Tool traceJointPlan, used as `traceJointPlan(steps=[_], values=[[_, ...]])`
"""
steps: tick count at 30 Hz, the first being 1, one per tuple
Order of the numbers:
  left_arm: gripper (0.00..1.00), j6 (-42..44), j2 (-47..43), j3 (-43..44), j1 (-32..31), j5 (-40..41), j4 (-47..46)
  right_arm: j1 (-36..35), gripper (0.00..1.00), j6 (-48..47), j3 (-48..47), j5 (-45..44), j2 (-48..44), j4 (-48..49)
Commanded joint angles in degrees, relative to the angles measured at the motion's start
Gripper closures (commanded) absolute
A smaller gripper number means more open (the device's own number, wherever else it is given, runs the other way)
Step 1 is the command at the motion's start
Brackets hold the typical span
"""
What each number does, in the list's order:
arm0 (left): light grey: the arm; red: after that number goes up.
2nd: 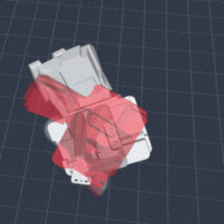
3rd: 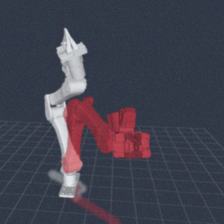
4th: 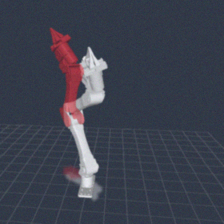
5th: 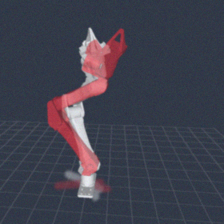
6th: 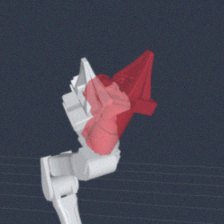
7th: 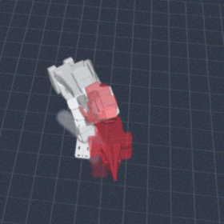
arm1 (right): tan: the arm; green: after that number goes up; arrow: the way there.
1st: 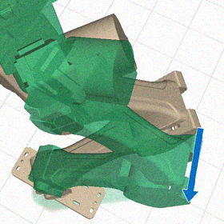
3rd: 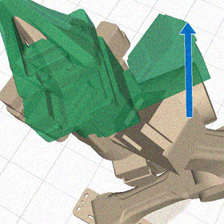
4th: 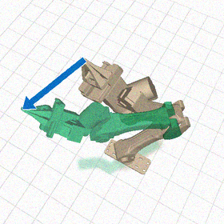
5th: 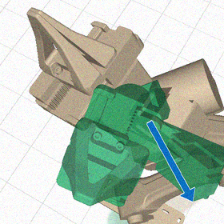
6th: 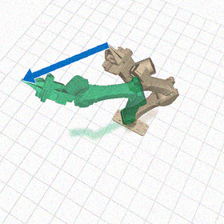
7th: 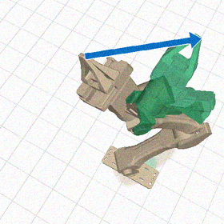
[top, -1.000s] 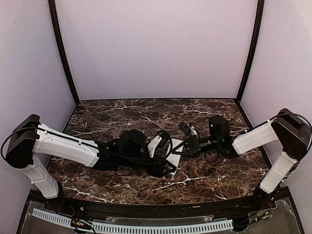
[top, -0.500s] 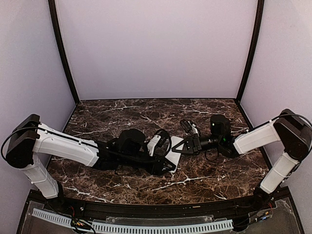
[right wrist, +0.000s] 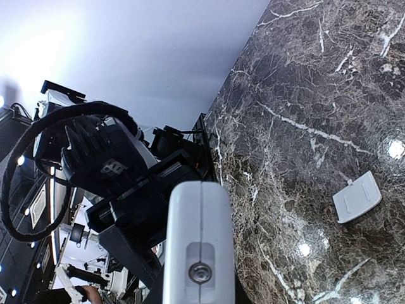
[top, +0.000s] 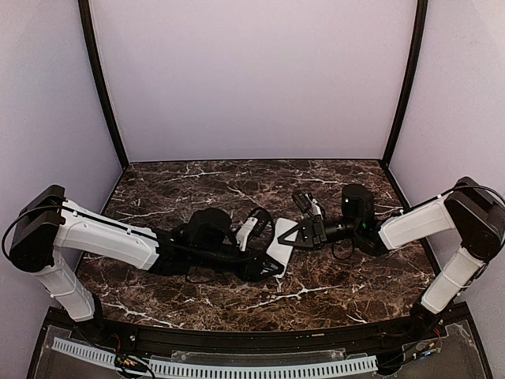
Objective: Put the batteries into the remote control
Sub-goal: Load the battery into the battery compartment.
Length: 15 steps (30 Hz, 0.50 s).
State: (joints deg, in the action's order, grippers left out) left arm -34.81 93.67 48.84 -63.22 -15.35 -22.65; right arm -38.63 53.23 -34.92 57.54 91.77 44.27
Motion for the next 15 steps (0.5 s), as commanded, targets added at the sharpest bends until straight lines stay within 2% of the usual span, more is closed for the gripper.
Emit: traceJointPlan(steps=[1, 8, 15], values=[[0.82, 1.08, -1.1, -2.16, 1.21, 2.6, 3.69, -0.27, 1.0, 3.43, -0.07, 2.81, -2.25, 3.16], [0.85, -0.47, -1.09, -2.64, 2.47, 3.13, 4.71, -0.23, 1.0, 3.47, -0.04, 2.98, -2.29, 3.16], [0.82, -2.22, -1.74, -3.76, 3.41, 4.11, 4.73, -0.34, 1.0, 2.83, -0.19, 2.68, -2.38, 1.54]])
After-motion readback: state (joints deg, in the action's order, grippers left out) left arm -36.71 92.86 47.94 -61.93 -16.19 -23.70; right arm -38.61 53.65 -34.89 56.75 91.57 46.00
